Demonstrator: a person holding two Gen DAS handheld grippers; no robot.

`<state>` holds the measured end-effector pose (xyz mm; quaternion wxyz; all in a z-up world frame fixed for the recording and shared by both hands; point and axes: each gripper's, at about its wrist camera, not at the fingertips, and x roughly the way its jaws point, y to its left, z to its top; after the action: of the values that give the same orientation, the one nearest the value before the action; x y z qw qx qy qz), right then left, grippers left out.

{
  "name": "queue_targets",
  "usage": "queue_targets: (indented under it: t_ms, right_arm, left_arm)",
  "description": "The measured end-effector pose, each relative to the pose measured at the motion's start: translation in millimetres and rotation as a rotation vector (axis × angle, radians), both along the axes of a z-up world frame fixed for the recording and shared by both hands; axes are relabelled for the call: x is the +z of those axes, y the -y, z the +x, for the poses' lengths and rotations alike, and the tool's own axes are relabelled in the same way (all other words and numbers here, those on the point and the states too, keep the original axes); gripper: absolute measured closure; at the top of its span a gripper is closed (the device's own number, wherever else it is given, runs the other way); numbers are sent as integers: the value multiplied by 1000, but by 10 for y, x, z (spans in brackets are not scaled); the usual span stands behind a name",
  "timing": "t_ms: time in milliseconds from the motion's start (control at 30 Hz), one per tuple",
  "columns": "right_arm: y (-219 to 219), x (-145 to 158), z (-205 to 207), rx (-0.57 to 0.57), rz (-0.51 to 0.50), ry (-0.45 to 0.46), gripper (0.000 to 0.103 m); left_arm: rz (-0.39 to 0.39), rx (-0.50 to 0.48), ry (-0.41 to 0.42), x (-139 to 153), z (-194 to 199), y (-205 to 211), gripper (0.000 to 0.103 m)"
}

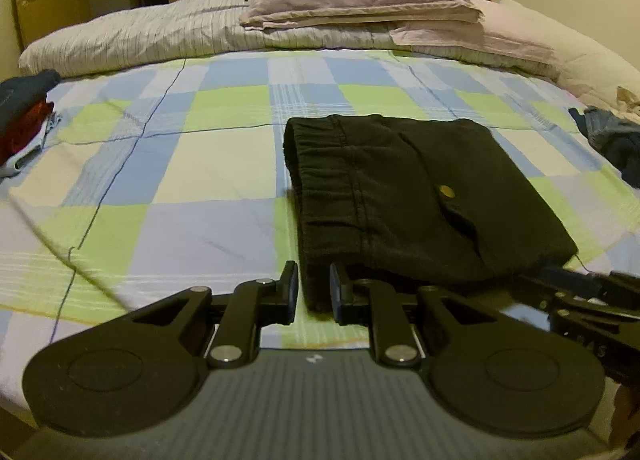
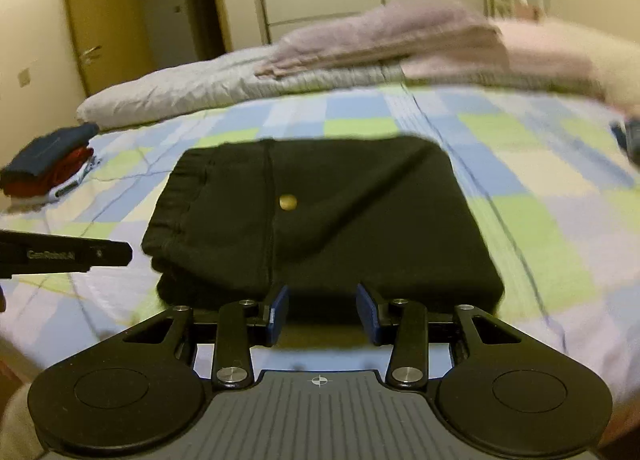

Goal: Fold clothes

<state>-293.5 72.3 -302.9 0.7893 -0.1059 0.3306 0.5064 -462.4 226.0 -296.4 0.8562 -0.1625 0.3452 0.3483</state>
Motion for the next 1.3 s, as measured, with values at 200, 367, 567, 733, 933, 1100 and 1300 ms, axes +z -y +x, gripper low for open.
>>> queue_targets:
  t_ms: [200, 367, 567, 733, 933, 1100, 1300]
  right_arm:
    - [218, 85, -69, -49, -16, -60, 61]
    - [356, 169, -78, -85, -10, -70, 61]
    - [465, 123, -68, -129, -27, -102, 61]
    - [506, 91, -60, -147, -62, -96, 61]
    - [524, 46, -54, -160, -104, -84, 61]
    - [520, 12, -33, -157, -110, -90, 61]
    - [490, -23, 6, -158, -122, -91, 61]
  left_arm:
    - [28, -29, 5, 153, -131, 257, 85]
    - [29, -43, 34, 234, -231, 420, 84]
    - [13, -62, 60, 243, -332, 512, 84]
    - [-14, -47, 59, 194, -395, 528, 84]
    - [-33, -46, 45, 119, -402, 534, 84]
    - [-44, -49, 32, 57, -361, 512, 84]
    - [-71, -49, 31, -9, -311, 449, 84]
